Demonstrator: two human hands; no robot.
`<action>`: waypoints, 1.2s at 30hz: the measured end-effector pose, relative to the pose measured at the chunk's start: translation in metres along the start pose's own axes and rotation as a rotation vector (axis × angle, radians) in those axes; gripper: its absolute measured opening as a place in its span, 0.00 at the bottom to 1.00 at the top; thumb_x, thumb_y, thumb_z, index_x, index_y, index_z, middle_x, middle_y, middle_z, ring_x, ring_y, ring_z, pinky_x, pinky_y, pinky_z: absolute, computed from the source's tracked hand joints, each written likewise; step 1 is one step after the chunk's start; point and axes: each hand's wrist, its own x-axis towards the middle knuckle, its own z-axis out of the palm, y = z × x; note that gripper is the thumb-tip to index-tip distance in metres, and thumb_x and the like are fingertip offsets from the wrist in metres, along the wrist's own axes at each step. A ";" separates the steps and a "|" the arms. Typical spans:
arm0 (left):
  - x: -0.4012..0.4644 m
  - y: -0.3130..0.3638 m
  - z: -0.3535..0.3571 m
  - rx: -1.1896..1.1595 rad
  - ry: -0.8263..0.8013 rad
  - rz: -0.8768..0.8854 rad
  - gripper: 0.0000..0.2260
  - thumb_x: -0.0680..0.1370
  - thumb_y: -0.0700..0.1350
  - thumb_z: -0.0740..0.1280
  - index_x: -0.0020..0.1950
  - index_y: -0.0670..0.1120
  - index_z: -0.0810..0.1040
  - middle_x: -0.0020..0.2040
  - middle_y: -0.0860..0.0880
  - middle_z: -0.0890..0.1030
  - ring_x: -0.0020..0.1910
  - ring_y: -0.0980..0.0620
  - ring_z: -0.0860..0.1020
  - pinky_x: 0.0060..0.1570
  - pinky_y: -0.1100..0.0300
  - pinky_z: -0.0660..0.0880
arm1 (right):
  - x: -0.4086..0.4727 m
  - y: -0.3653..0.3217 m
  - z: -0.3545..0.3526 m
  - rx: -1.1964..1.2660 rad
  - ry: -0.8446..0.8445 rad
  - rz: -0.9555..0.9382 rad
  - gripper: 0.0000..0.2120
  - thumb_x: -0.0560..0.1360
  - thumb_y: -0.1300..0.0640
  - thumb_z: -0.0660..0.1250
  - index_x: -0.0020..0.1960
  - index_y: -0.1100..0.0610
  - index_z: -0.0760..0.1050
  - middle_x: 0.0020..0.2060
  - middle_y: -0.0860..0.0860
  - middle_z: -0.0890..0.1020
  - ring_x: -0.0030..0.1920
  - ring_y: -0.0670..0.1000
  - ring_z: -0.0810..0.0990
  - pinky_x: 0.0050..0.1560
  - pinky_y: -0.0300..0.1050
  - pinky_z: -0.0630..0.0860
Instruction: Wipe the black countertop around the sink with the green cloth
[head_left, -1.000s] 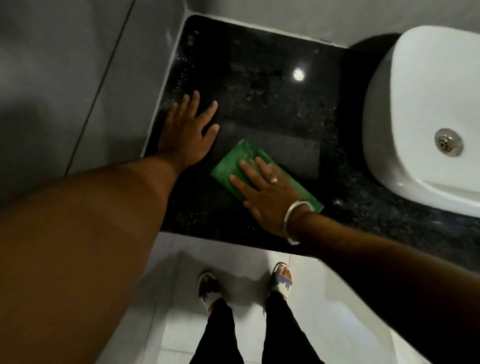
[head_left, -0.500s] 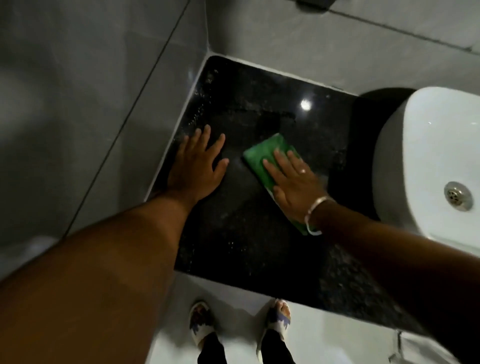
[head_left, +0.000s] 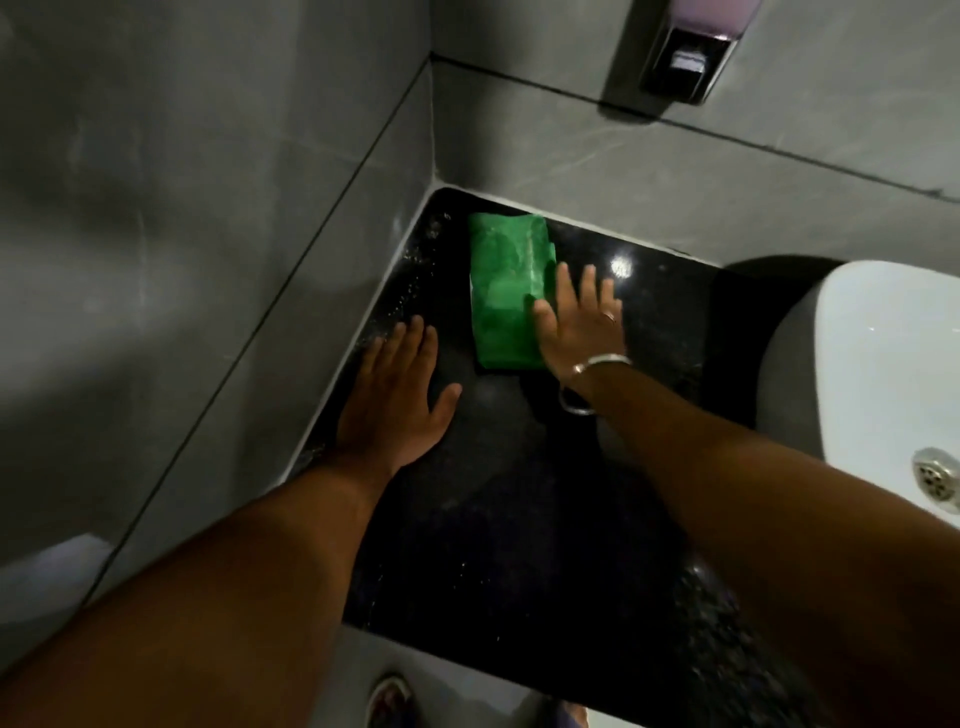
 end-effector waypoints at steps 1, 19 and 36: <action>0.001 0.000 -0.001 -0.004 0.000 0.000 0.36 0.77 0.63 0.47 0.80 0.44 0.54 0.81 0.43 0.55 0.80 0.45 0.53 0.78 0.47 0.49 | -0.009 0.015 -0.001 -0.064 -0.015 0.008 0.31 0.79 0.41 0.47 0.78 0.53 0.51 0.77 0.62 0.52 0.76 0.66 0.49 0.74 0.63 0.48; 0.197 0.099 0.007 -0.081 -0.058 -0.101 0.34 0.79 0.60 0.55 0.80 0.45 0.53 0.80 0.38 0.53 0.79 0.38 0.50 0.77 0.44 0.46 | -0.002 0.042 0.020 -0.161 0.040 0.065 0.27 0.79 0.45 0.46 0.77 0.44 0.48 0.79 0.54 0.48 0.78 0.60 0.44 0.75 0.59 0.42; 0.127 0.042 -0.007 -0.037 -0.032 -0.163 0.36 0.77 0.61 0.52 0.79 0.40 0.55 0.79 0.36 0.58 0.78 0.37 0.55 0.77 0.43 0.49 | -0.005 0.039 0.018 -0.147 0.018 0.071 0.29 0.77 0.45 0.49 0.77 0.46 0.51 0.78 0.55 0.51 0.77 0.61 0.47 0.75 0.60 0.45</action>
